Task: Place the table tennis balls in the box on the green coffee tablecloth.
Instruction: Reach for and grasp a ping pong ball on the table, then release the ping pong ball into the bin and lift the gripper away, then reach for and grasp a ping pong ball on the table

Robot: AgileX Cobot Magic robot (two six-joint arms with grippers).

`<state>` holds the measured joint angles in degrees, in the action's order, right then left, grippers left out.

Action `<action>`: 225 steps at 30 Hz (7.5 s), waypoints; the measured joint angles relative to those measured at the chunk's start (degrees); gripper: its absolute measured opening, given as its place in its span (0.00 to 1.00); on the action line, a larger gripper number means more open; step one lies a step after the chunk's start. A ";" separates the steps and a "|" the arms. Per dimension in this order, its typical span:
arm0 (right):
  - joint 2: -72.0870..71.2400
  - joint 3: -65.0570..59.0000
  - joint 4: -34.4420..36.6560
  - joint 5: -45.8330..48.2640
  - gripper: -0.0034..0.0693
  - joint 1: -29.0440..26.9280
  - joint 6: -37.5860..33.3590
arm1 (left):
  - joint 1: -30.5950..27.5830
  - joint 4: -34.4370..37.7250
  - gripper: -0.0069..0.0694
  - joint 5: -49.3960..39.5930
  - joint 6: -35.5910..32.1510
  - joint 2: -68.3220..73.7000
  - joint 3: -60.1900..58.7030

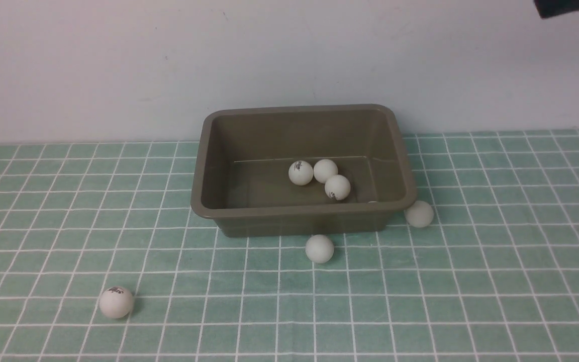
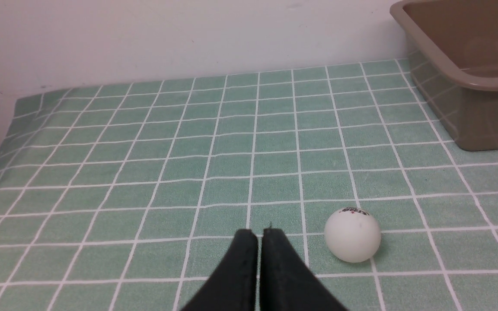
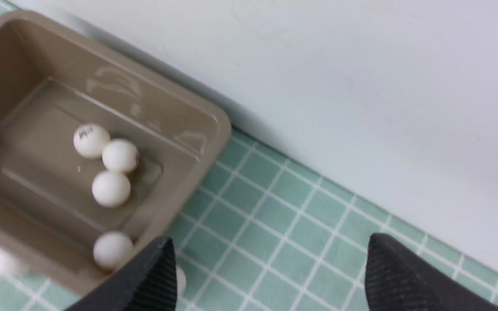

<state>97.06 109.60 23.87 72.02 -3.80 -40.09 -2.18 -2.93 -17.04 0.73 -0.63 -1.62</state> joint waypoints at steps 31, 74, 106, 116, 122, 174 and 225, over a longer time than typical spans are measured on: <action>9.10 -28.34 24.23 -2.86 0.70 -1.70 -73.44 | 0.00 0.00 0.09 0.00 0.00 0.00 0.00; 24.00 -28.34 34.26 -16.76 0.68 2.92 -71.88 | 0.00 0.00 0.09 0.00 0.00 0.00 0.00; 15.99 -28.34 29.89 -21.77 0.53 2.15 -66.12 | 0.00 0.00 0.09 0.00 0.00 0.00 0.00; 11.62 -28.34 38.14 -29.52 0.53 13.32 -67.33 | 0.00 0.00 0.09 0.00 0.00 0.00 0.00; 14.49 -28.34 41.03 -37.25 0.53 18.63 -66.26 | 0.00 0.00 0.09 0.00 0.00 0.00 0.00; -41.12 -58.43 4.85 -18.44 0.04 24.25 12.36 | 0.00 0.00 0.09 0.00 0.00 0.00 0.00; 7.78 -58.14 53.97 -95.41 0.04 60.60 -6.01 | 0.00 0.00 0.09 0.00 0.00 0.00 0.00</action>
<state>104.85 51.46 77.84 -23.40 56.81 -46.10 -2.18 -2.93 -17.04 0.73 -0.63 -1.62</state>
